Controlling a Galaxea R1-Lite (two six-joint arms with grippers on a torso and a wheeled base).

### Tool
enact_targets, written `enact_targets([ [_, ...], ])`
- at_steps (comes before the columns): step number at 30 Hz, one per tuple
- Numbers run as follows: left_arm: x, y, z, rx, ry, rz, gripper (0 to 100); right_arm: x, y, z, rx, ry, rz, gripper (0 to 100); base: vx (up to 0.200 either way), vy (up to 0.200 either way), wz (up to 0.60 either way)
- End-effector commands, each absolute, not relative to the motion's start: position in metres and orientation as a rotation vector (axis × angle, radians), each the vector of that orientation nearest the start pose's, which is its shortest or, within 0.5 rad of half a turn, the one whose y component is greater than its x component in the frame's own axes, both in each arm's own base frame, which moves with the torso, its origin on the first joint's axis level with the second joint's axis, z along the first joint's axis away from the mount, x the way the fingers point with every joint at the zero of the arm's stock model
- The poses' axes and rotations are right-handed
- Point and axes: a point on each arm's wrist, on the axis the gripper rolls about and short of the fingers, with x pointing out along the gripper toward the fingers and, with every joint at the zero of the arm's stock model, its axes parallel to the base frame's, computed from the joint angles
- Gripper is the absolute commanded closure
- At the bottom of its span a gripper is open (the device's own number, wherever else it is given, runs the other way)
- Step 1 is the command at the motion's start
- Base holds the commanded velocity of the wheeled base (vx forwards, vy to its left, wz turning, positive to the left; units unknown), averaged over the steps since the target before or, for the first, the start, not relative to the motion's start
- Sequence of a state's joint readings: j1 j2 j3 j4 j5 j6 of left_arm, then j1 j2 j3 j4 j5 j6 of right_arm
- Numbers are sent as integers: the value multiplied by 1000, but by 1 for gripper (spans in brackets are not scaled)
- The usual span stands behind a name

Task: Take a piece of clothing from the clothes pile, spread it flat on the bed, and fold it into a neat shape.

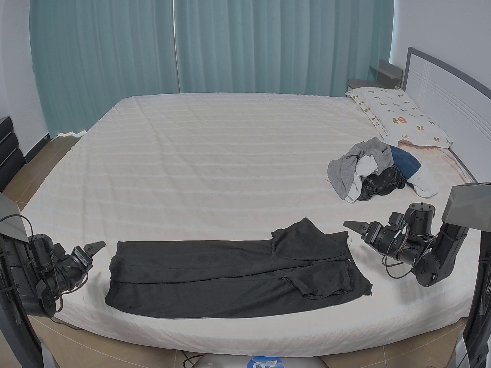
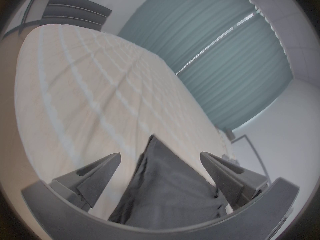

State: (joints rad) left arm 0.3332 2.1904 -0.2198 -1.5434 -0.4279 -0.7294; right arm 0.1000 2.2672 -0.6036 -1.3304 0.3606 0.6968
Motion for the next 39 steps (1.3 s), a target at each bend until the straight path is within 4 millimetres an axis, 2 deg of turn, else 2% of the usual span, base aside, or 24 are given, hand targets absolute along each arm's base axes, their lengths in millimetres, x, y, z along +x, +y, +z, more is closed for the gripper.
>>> enact_targets([
  [1, 292, 66, 38, -874, 344, 40, 0, 372, 52, 13, 853, 487, 325, 0, 0, 0, 0],
  [3, 296, 66, 39, -881, 346, 58, 0, 375, 51, 11, 858, 499, 320, 0, 0, 0, 0],
  [4, 309, 65, 42, -964, 363, 110, 0, 384, 46, 5, 876, 550, 323, 0, 0, 0, 0],
  [7, 320, 59, 37, -1069, 426, 136, 0, 391, 36, -2, 919, 581, 313, 0, 0, 0, 0],
  [11, 329, 55, 12, -1077, 489, 155, 0, 395, 29, -11, 991, 610, 307, 0, 0, 0, 0],
  [17, 345, 37, -9, -1028, 496, 163, 0, 393, 32, -19, 1016, 636, 297, 0, 0, 0, 0],
  [23, 346, 32, -20, -960, 495, 192, 0, 392, 32, -19, 1013, 634, 299, 0, 0, 0, 0],
  [32, 347, 32, -21, -958, 492, 194, 0, 392, 32, -19, 1013, 634, 299, 0, 0, 0, 0],
  [33, 347, 32, -21, -959, 492, 194, 100, 392, 32, -19, 1013, 634, 299, 0, 0, 0, 0],
  [39, 345, 32, -20, -958, 484, 205, 100, 392, 32, -20, 1011, 633, 298, 0, 0, 0, 0],
])
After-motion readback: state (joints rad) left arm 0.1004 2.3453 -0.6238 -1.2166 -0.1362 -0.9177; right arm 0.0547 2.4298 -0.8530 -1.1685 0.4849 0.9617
